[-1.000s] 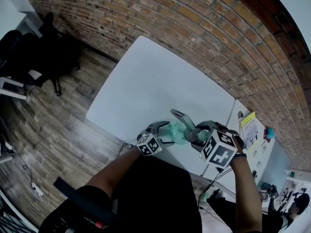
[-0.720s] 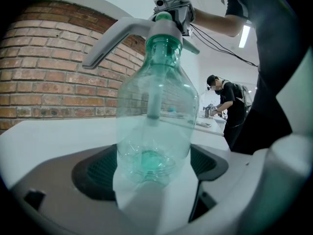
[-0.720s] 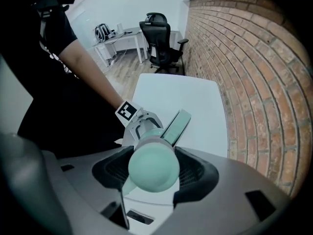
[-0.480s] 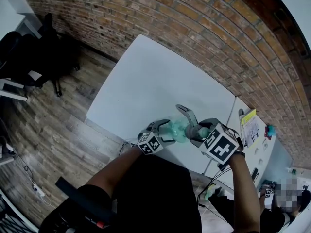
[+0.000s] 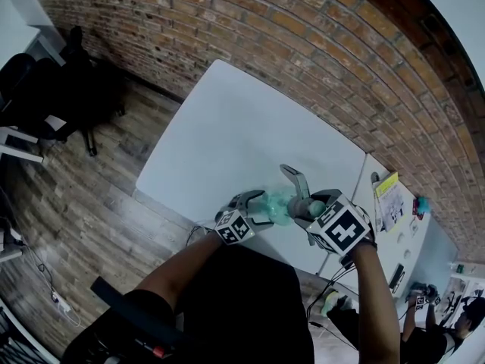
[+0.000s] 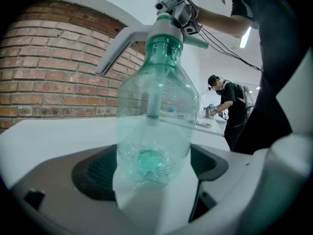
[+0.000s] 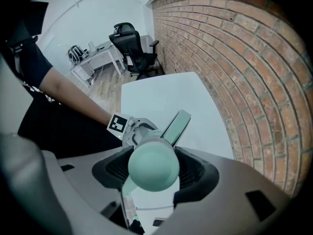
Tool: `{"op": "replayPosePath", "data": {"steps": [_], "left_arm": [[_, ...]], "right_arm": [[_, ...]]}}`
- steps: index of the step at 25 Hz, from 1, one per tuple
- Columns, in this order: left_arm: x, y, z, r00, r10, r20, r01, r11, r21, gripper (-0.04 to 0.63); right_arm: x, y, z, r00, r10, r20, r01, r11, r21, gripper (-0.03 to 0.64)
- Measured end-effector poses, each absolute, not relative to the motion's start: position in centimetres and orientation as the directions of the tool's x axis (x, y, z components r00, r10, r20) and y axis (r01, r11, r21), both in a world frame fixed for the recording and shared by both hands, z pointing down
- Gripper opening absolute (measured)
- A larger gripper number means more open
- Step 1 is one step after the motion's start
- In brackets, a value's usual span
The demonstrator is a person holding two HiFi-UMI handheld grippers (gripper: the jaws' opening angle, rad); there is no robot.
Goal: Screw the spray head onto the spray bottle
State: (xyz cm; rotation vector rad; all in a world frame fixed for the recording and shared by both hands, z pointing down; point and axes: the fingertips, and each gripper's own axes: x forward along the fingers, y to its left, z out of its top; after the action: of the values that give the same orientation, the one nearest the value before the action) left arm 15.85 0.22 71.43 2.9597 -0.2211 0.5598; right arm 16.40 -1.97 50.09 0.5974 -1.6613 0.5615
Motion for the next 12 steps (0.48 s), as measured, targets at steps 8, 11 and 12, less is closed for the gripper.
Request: {"op": "replayPosePath", "data": {"steps": [8, 11, 12], "left_arm": [[15.0, 1.2, 68.5, 0.937, -0.17, 0.305, -0.192, -0.981, 0.043, 0.462], [15.3, 1.4, 65.6, 0.95, -0.185, 0.25, -0.194, -0.981, 0.013, 0.462], [15.5, 1.3, 64.6, 0.953, -0.192, 0.233, -0.199, -0.98, 0.006, 0.462]], "right_arm": [[16.6, -2.2, 50.2, -0.159, -0.089, 0.983, -0.68, 0.732, -0.043, 0.262], [16.6, -2.1, 50.2, -0.161, -0.094, 0.982, -0.679, 0.733, -0.041, 0.262], [16.6, -2.1, 50.2, -0.161, -0.098, 0.982, -0.678, 0.734, -0.038, 0.262]]}}
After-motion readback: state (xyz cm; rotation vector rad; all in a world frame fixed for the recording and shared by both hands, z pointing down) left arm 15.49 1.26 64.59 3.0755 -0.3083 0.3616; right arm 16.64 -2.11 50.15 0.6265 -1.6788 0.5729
